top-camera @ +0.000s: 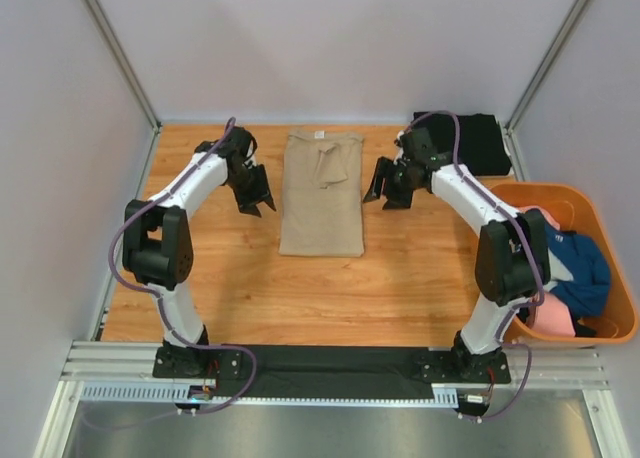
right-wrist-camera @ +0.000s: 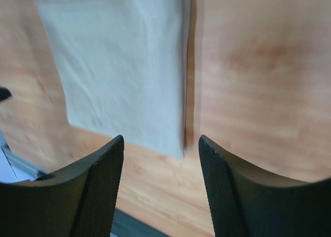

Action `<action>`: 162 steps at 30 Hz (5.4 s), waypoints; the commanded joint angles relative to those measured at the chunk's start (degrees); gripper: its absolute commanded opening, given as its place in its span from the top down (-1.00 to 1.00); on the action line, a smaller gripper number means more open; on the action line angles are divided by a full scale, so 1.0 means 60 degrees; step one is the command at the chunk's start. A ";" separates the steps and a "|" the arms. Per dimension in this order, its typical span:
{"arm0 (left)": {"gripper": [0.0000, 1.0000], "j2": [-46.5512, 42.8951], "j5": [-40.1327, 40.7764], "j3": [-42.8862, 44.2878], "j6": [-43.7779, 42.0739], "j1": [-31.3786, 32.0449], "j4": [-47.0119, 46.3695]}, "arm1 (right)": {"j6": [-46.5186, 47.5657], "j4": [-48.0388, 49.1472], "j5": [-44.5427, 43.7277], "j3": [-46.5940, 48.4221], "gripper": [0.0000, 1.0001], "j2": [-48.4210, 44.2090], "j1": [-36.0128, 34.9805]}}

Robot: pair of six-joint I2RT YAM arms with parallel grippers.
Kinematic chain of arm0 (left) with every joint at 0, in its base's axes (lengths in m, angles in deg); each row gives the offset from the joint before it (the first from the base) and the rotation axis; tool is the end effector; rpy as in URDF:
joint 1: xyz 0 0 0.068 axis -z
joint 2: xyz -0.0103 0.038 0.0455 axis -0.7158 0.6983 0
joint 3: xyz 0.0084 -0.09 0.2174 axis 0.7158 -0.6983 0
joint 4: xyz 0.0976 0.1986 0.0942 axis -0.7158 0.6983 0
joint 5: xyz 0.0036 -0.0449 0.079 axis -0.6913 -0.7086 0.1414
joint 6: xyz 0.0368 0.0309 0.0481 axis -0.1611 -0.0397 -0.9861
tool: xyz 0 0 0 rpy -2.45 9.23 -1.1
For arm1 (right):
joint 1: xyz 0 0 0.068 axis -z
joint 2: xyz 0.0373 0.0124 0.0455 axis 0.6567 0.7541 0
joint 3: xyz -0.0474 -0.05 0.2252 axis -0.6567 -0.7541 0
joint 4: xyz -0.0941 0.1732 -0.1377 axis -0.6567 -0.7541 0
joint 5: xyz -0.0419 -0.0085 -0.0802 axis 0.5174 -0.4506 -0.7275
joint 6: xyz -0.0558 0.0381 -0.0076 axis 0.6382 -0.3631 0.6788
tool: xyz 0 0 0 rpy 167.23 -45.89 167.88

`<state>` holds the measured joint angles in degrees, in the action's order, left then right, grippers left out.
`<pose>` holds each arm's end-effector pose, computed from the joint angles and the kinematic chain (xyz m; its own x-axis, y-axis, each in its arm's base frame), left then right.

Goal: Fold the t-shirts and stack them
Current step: Fold the tshirt, then neatly place the folded tshirt to the corner

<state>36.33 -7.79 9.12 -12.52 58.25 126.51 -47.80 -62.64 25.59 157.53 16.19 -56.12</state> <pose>0.3598 -0.0925 0.1900 -0.9264 -0.3487 -0.1420 -0.2829 0.8937 -0.3483 0.3599 0.1136 0.2158 -0.9107 0.2177 -0.3510 0.0296 0.8821 0.4702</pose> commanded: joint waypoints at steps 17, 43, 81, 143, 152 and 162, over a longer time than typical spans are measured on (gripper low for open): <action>-0.32 -0.4307 -0.0046 -0.7324 0.1086 0.0782 -0.5282 | -0.1033 0.3818 0.0541 -0.5432 -0.15 -0.0848 -0.1575; 0.93 -0.3072 0.0115 -0.7061 0.1747 0.1573 -0.5739 | -0.1107 0.4346 0.0834 -0.6192 1.00 -0.0756 -0.1590; 1.00 -0.6301 0.1976 -0.3312 0.1542 0.3376 -0.0082 | -0.0536 -0.1558 -0.1701 -0.4130 0.99 -0.5449 -0.2133; -0.32 -0.9019 0.2383 -0.6166 -0.1594 0.0548 0.0211 | 0.0430 0.3514 0.2299 -0.0777 1.00 0.2466 -0.0024; -0.31 -1.0413 0.2722 -0.6811 -0.1697 0.0548 -0.0243 | 0.3137 0.0480 0.0016 0.1349 0.99 0.1147 0.0519; -0.29 -1.0209 0.2649 -0.6870 -0.1682 0.0548 -0.0317 | 0.4620 -0.0400 -0.2037 0.3136 1.00 0.0589 0.1529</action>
<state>-25.19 7.53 -31.86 -21.28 61.48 126.21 -25.22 -63.01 18.81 171.80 22.18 -48.45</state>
